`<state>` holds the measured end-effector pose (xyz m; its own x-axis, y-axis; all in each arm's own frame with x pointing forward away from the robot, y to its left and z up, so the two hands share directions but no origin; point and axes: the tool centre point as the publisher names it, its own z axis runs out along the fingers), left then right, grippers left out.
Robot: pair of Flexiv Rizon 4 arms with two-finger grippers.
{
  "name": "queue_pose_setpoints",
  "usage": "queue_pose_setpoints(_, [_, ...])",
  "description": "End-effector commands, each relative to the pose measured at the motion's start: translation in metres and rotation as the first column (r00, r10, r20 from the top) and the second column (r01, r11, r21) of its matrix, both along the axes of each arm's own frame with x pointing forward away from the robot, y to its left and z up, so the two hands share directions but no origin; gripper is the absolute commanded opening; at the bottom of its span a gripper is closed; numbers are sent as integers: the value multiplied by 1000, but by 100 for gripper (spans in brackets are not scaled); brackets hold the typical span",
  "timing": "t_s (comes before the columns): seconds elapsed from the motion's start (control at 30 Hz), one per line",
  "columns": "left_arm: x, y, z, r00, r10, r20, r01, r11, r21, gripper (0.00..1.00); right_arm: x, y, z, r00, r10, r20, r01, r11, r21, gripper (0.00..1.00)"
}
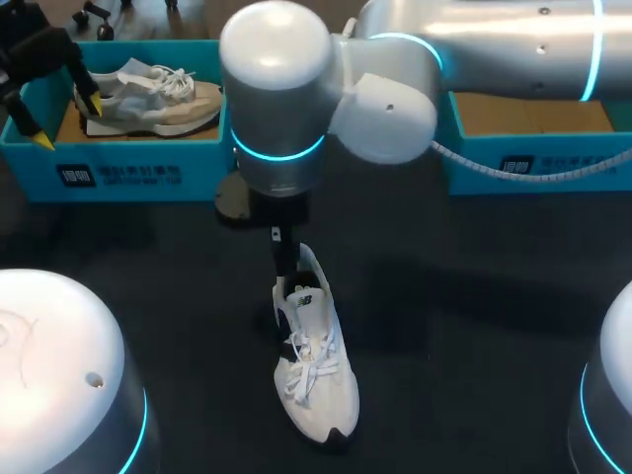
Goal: Take the shoe out of the shoebox, open the shoe tongue, remove and reinsert the insole, then place the shoe into the shoebox
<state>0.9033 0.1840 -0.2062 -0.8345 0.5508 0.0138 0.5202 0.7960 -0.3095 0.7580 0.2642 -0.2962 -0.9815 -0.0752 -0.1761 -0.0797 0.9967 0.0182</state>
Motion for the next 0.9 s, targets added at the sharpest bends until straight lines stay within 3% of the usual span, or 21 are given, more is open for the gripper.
queue_pose_setpoints(0.03, [0,0,0,1000,-1,-1,1,1000,3,100,7,7,-14,1000,8,-10,-9,1000,-22,100])
queue_pose_setpoints(0.57, [0,0,0,1000,-1,-1,1,1000,3,100,24,-13,-48,999,30,12,-29,998,-59,100])
queue_pose_setpoints(0.9, [0,0,0,1000,-1,-1,1,1000,3,100,35,-12,-69,998,64,14,-63,996,-57,100])
